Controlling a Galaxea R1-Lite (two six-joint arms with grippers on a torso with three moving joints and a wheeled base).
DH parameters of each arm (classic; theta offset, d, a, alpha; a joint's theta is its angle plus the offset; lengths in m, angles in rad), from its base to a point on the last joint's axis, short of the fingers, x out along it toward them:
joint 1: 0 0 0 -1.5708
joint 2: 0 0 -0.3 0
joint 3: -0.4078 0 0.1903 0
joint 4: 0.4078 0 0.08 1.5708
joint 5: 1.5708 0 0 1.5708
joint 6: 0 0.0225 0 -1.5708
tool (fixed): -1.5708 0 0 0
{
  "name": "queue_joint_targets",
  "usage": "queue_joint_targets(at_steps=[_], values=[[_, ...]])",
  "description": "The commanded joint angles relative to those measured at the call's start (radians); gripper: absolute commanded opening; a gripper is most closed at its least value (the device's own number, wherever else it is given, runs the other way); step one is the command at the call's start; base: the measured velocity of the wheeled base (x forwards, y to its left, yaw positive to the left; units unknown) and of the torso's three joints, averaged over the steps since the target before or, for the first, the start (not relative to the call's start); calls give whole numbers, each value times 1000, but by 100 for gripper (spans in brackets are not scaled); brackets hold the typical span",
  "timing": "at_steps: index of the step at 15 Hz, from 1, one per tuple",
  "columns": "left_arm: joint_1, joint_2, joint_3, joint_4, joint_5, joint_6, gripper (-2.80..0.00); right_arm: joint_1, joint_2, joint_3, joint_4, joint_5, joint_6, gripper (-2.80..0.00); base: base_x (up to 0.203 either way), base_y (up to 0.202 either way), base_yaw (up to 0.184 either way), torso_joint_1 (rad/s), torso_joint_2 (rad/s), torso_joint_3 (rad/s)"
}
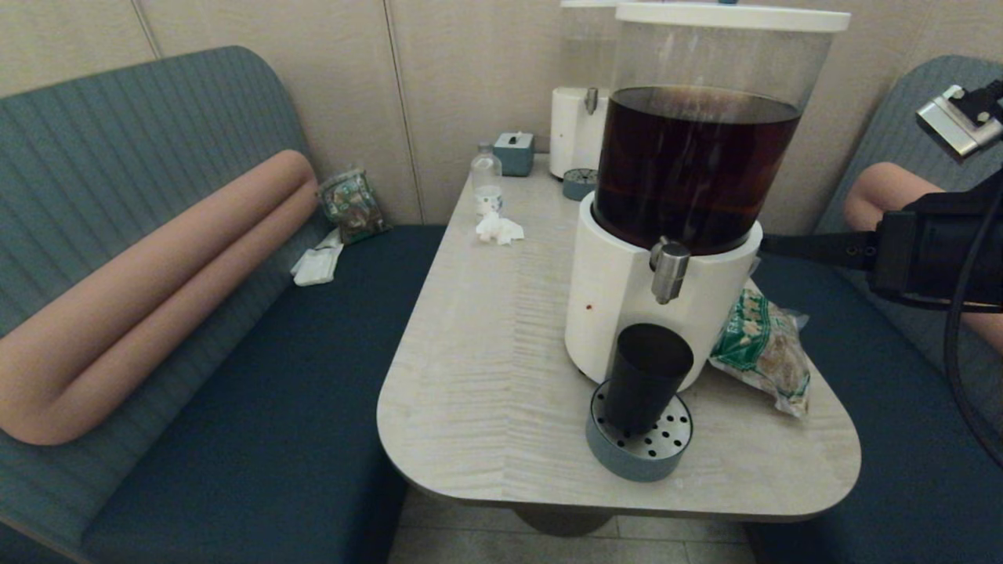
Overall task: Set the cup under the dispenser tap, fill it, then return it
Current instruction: Turn on the faucet
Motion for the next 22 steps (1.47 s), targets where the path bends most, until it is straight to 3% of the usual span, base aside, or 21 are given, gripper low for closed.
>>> queue_joint_targets(at_steps=[1, 8, 22], values=[[0, 1, 0, 0, 0, 0, 0, 18, 58, -27, -20, 6, 20, -280, 0, 0, 0, 0, 0, 0], [0, 1, 0, 0, 0, 0, 0, 63, 160, -122, -37, 5, 26, -280, 0, 0, 0, 0, 0, 0], [0, 1, 0, 0, 0, 0, 0, 139, 239, -142, -74, -1, 31, -280, 0, 0, 0, 0, 0, 0]])
